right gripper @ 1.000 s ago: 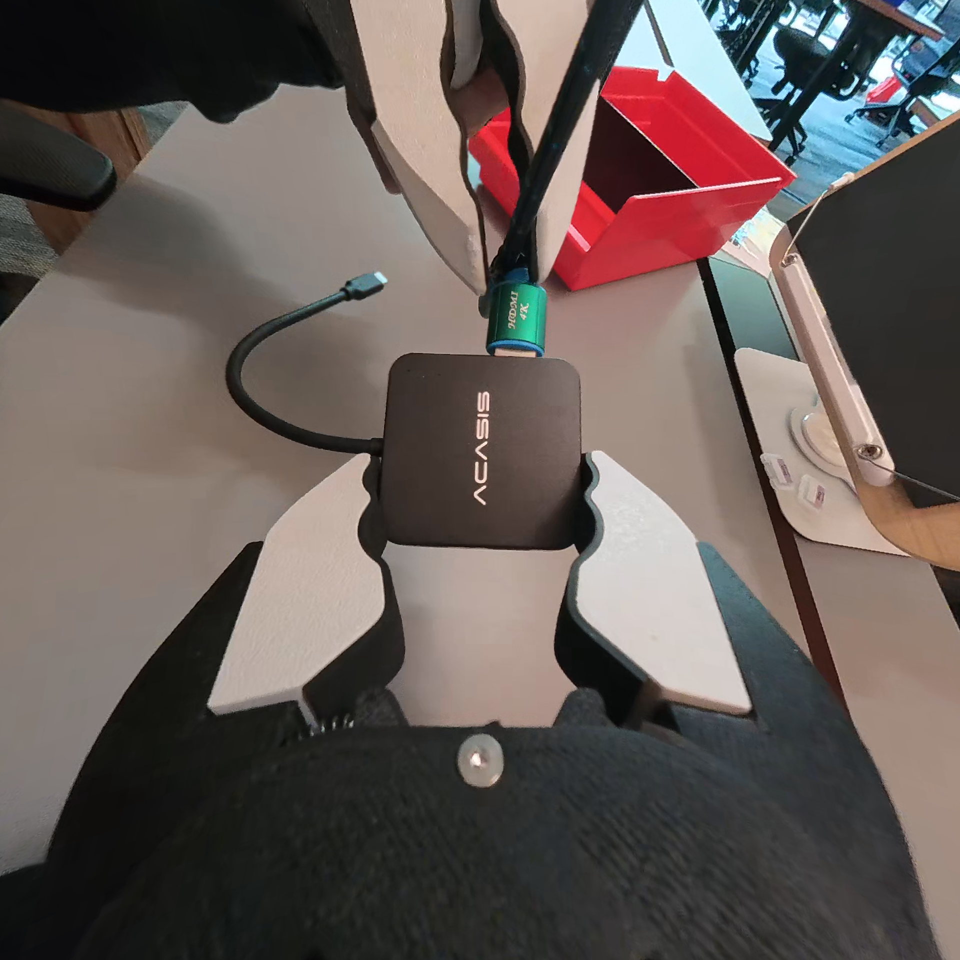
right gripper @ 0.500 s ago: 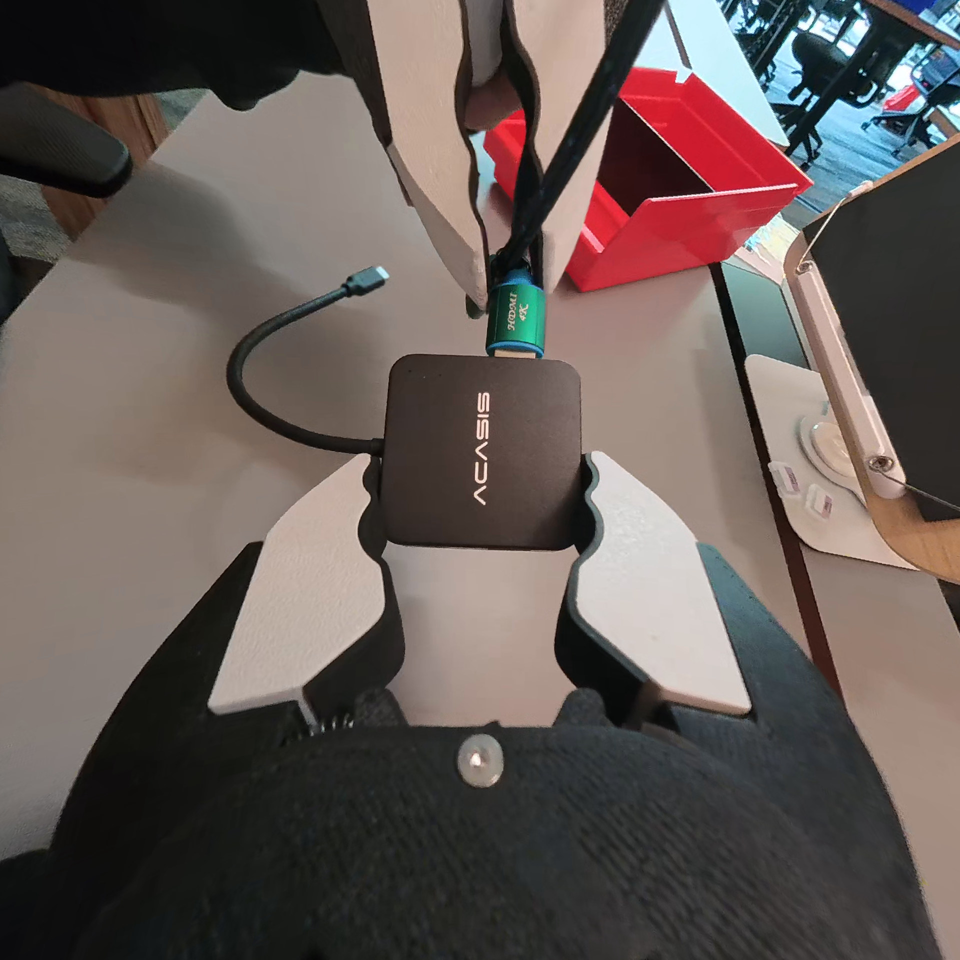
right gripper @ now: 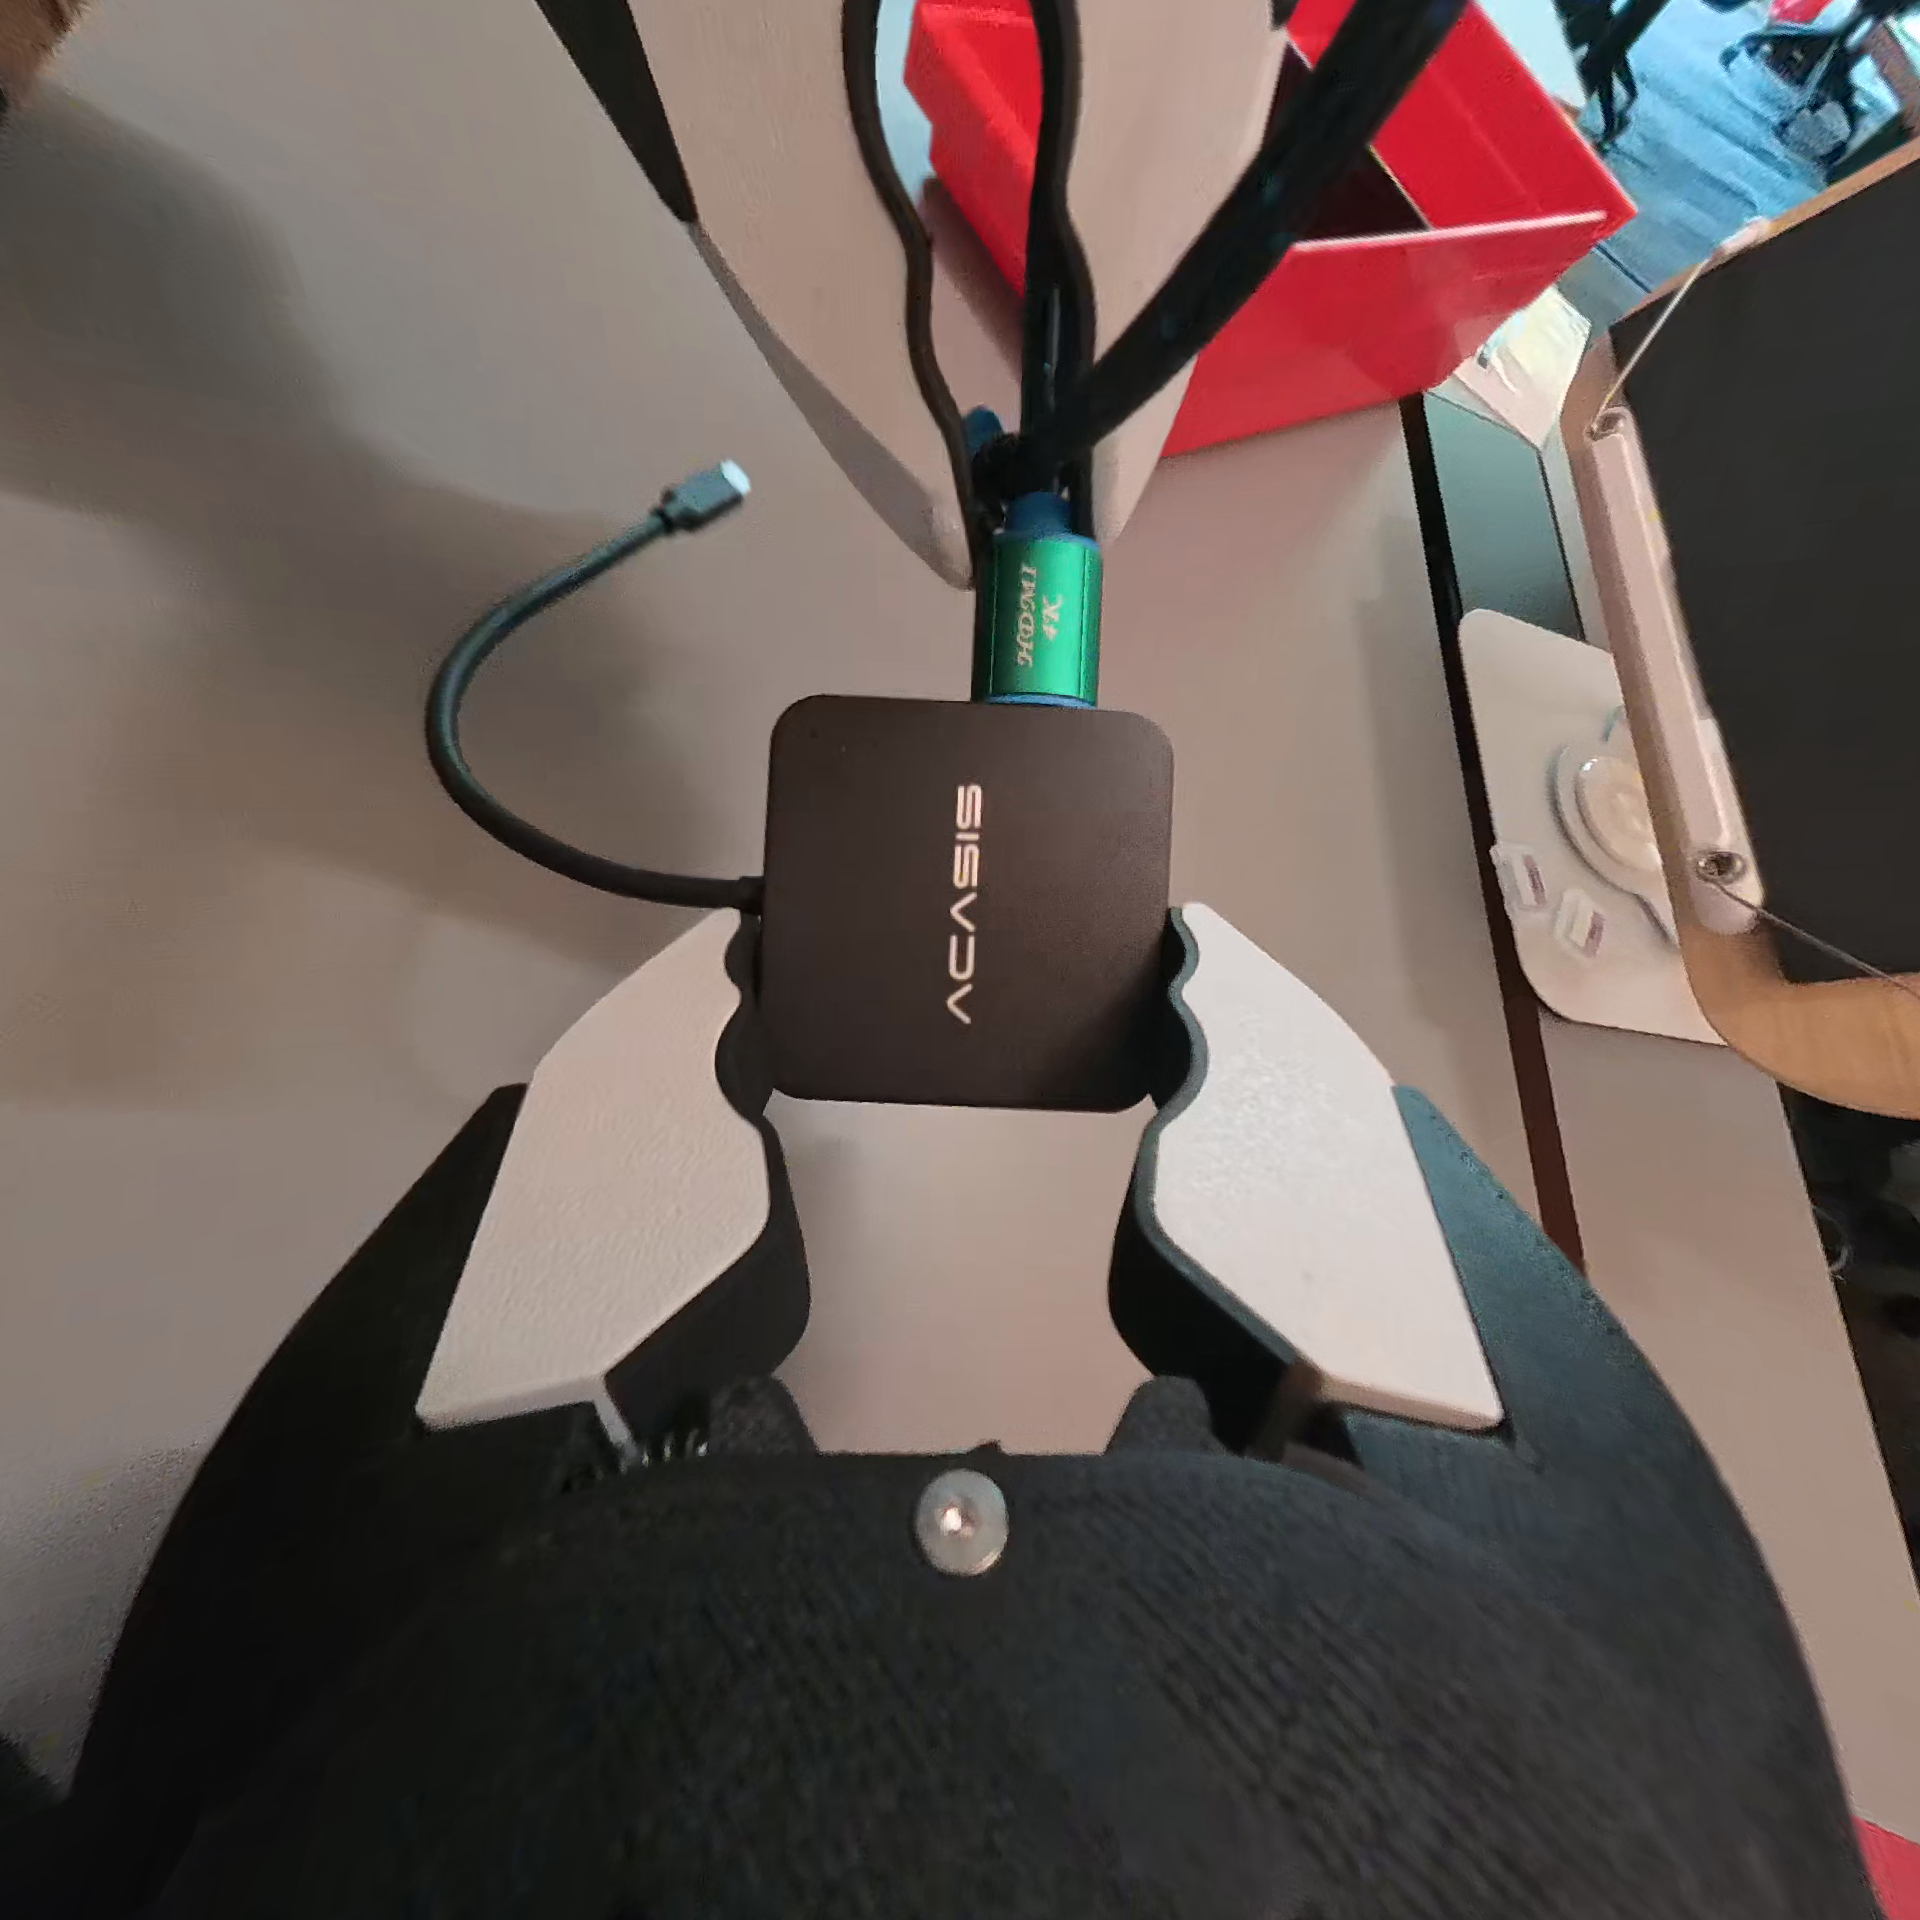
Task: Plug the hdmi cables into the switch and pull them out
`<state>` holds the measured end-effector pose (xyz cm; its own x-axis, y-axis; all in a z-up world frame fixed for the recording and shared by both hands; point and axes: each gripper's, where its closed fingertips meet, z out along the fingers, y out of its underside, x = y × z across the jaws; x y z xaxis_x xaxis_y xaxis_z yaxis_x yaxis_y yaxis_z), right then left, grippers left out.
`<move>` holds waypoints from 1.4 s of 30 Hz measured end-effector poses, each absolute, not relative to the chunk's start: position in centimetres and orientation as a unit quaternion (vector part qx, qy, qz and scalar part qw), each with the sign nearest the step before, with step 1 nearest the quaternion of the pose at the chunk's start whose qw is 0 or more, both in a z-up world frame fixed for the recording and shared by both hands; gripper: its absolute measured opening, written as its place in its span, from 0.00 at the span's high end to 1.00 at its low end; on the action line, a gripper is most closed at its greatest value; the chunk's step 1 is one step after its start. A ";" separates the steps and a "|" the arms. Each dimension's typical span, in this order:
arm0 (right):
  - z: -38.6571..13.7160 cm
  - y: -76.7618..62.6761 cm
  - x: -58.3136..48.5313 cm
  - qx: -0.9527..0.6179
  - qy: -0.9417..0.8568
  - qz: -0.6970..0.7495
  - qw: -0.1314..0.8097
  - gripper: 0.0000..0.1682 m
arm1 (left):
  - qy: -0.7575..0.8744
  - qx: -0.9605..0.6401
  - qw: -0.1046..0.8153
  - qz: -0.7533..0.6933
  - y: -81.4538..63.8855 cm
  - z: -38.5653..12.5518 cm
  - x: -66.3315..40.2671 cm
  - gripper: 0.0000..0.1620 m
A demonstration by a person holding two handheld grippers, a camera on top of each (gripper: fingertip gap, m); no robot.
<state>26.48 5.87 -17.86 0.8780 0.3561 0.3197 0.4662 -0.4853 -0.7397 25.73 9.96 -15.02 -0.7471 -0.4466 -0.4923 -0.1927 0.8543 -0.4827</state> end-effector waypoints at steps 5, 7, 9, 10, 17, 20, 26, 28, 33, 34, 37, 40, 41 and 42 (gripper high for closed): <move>-18.3 6.2 26.8 -0.858 -0.235 -0.056 0.454 0.57 | 0.914 -0.188 0.297 -0.204 10.3 -15.5 26.1 0.91; -17.7 6.2 27.0 -0.850 -0.232 -0.061 0.469 0.57 | 0.903 -0.204 0.299 -0.232 10.2 -15.1 26.3 0.88; -17.2 5.9 26.9 -0.843 -0.231 -0.056 0.482 0.57 | 0.890 -0.220 0.302 -0.261 9.9 -14.5 26.3 0.83; -16.9 5.7 27.1 -0.841 -0.229 -0.058 0.487 0.57 | 0.875 -0.232 0.327 -0.272 10.0 -13.8 26.7 0.80; -15.4 -0.2 33.2 -0.856 -0.111 -0.127 0.488 0.57 | 0.694 -0.234 0.444 -0.516 7.2 -3.0 24.5 0.71; -13.3 -4.8 38.9 -0.836 0.048 -0.212 0.503 0.56 | 0.718 -0.258 0.414 -0.497 7.6 -5.2 24.4 0.68; -15.9 -16.6 46.1 -0.783 0.383 -0.275 0.405 0.57 | 0.776 -0.288 0.339 -0.448 7.5 -12.3 23.1 0.63; -17.7 -18.0 46.4 -0.777 0.422 -0.251 0.394 0.57 | 0.782 -0.292 0.327 -0.444 7.0 -13.8 22.7 0.63; -20.9 -18.0 45.5 -0.815 0.427 -0.199 0.338 0.56 | 0.799 -0.289 0.287 -0.443 5.2 -15.8 22.4 0.62; -20.9 -18.2 45.5 -0.824 0.408 -0.224 0.322 0.52 | 0.802 -0.288 0.278 -0.443 4.9 -16.0 22.4 0.62; -18.4 -19.4 45.8 -0.814 0.357 -0.324 0.324 0.35 | 0.799 -0.296 0.247 -0.461 3.6 -16.0 22.8 0.60; -15.3 -20.5 44.3 -0.778 0.351 -0.336 0.399 0.40 | 0.780 -0.309 0.224 -0.496 2.0 -15.3 23.9 0.57; -14.5 -20.8 43.5 -0.760 0.360 -0.320 0.437 0.41 | 0.774 -0.313 0.218 -0.505 1.4 -15.1 24.4 0.57; -13.6 -20.8 42.4 -0.740 0.362 -0.299 0.482 0.44 | 0.770 -0.315 0.211 -0.513 0.8 -14.8 24.9 0.57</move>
<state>42.40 -20.83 -13.63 0.5601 -0.8232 0.0930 -0.2470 -0.2730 -0.9298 24.93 0.79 -14.79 -0.7120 -0.7022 -0.0008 -0.2691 0.2739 -0.9234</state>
